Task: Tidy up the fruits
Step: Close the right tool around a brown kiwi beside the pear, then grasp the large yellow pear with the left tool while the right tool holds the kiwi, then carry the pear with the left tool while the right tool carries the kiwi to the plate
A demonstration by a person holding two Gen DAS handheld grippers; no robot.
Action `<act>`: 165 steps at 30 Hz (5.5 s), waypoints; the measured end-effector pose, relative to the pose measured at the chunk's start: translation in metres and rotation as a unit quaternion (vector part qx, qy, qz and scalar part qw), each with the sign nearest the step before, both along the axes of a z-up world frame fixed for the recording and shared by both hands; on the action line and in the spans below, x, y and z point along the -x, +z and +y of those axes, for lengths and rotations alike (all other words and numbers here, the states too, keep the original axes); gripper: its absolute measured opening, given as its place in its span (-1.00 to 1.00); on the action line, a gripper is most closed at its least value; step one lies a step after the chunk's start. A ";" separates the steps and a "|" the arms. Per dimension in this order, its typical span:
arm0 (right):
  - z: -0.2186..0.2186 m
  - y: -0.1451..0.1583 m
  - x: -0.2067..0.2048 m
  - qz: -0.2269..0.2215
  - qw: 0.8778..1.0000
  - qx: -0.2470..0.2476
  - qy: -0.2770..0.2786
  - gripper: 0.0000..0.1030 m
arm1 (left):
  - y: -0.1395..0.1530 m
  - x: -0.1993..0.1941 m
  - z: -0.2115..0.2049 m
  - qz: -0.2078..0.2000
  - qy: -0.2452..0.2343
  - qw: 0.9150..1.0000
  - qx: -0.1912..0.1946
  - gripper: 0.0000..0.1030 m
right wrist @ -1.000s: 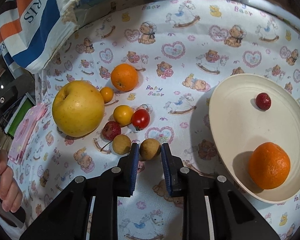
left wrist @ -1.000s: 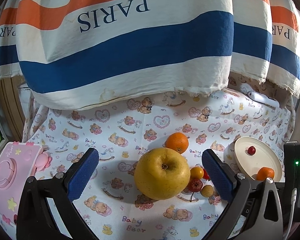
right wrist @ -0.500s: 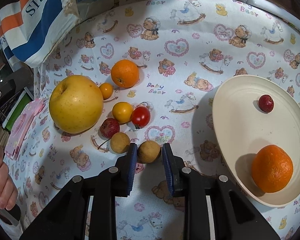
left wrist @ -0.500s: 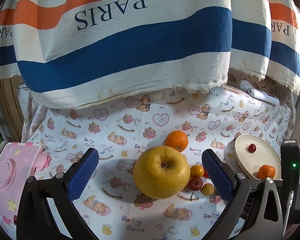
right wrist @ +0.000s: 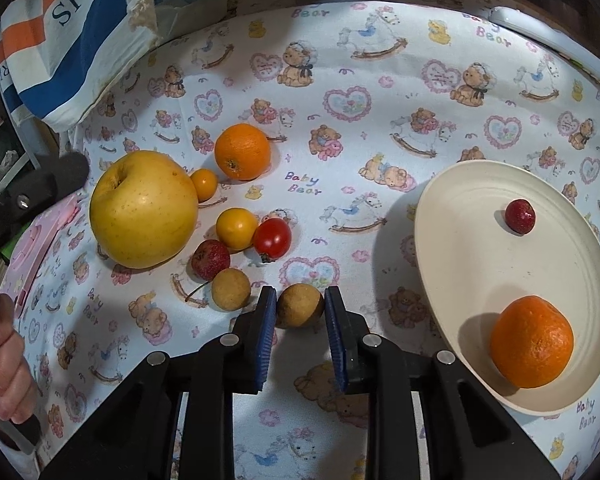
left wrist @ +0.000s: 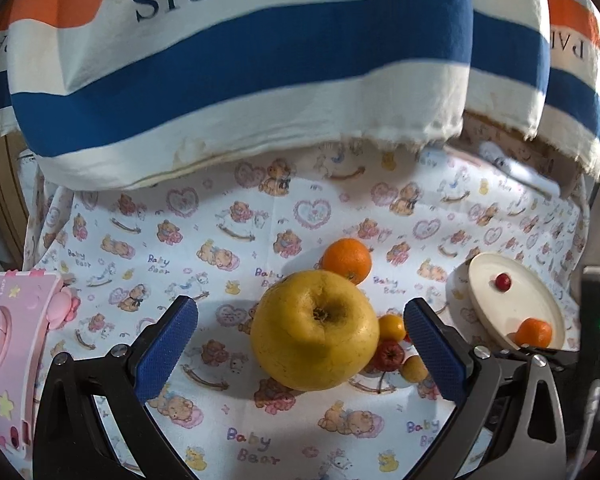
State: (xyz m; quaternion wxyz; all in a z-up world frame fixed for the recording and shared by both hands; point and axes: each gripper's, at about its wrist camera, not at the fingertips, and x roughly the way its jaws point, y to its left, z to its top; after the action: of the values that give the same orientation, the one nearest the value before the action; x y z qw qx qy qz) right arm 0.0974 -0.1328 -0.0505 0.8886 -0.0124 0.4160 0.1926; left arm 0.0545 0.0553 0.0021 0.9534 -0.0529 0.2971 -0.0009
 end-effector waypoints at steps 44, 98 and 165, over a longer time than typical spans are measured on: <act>-0.005 0.005 0.005 -0.013 1.000 -0.014 -0.009 -0.50 | -0.047 -0.047 -0.022 0.094 -0.019 0.994 -0.048 0.87; -0.094 0.128 0.048 -0.160 0.978 -0.081 -0.106 -0.50 | 0.052 0.030 -0.049 0.069 -0.108 0.992 -0.014 0.73; -0.207 0.037 -0.002 -0.056 0.972 0.000 -0.229 -0.50 | -0.021 -0.083 -0.240 0.105 -0.228 0.967 -0.045 0.73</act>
State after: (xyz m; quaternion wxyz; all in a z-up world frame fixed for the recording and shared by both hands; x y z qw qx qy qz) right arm 0.0991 -0.3395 -0.0132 0.9309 0.0727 0.3576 -0.0164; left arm 0.1379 -0.1843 -0.0192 0.8929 0.0594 0.3993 -0.1992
